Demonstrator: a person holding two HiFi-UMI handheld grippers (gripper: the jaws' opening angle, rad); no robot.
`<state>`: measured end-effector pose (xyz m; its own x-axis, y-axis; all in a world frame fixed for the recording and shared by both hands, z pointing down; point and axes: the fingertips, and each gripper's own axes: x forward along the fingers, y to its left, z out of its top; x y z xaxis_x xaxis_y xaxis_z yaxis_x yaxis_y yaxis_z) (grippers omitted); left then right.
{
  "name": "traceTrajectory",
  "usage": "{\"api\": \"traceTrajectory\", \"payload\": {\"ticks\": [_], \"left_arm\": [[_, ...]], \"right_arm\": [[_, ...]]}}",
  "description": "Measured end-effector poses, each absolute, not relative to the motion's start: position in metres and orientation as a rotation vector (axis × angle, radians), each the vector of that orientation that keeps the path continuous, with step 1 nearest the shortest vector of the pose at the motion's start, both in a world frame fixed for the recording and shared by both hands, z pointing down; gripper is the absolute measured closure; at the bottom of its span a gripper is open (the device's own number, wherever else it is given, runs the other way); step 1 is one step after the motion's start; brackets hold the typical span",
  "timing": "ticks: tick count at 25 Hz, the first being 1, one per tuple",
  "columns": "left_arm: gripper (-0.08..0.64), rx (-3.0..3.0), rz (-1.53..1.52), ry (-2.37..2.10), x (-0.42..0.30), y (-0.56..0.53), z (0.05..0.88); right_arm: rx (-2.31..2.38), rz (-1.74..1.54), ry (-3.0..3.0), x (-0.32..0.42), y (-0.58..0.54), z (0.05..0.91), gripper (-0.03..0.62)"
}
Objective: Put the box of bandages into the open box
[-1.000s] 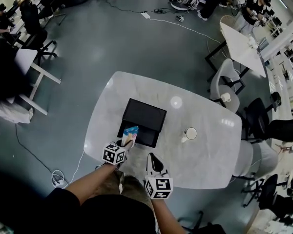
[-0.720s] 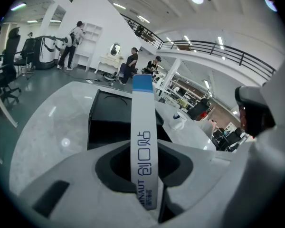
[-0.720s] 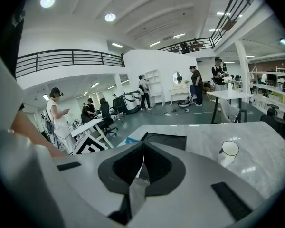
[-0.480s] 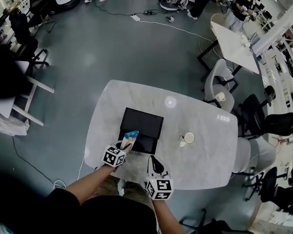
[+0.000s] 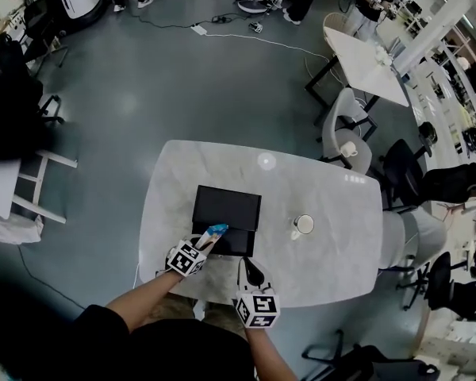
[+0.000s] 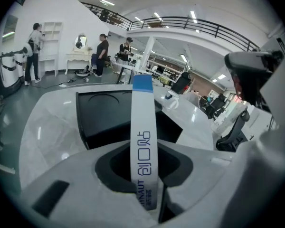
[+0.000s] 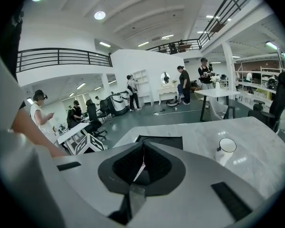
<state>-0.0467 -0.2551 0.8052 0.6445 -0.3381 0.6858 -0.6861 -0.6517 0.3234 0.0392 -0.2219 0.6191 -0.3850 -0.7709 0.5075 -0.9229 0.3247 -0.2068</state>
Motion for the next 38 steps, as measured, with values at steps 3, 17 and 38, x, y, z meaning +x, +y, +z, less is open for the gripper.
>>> {"api": "traceTrajectory", "payload": {"ticks": [3,17,38], "left_arm": [[0.471,2.296,0.871,-0.747,-0.044,-0.254,0.815],[0.43,2.303,0.998,-0.582,-0.034,-0.251,0.839],[0.459,2.479,1.026,-0.469,-0.005,-0.252,0.83]], "right_arm": [[1.552,0.689,-2.251,0.042,-0.224,0.622,0.58],[1.672,0.727,-2.169,0.053,-0.223,0.628,0.58],[1.727,0.742,-2.131,0.066,-0.21,0.631,0.58]]}}
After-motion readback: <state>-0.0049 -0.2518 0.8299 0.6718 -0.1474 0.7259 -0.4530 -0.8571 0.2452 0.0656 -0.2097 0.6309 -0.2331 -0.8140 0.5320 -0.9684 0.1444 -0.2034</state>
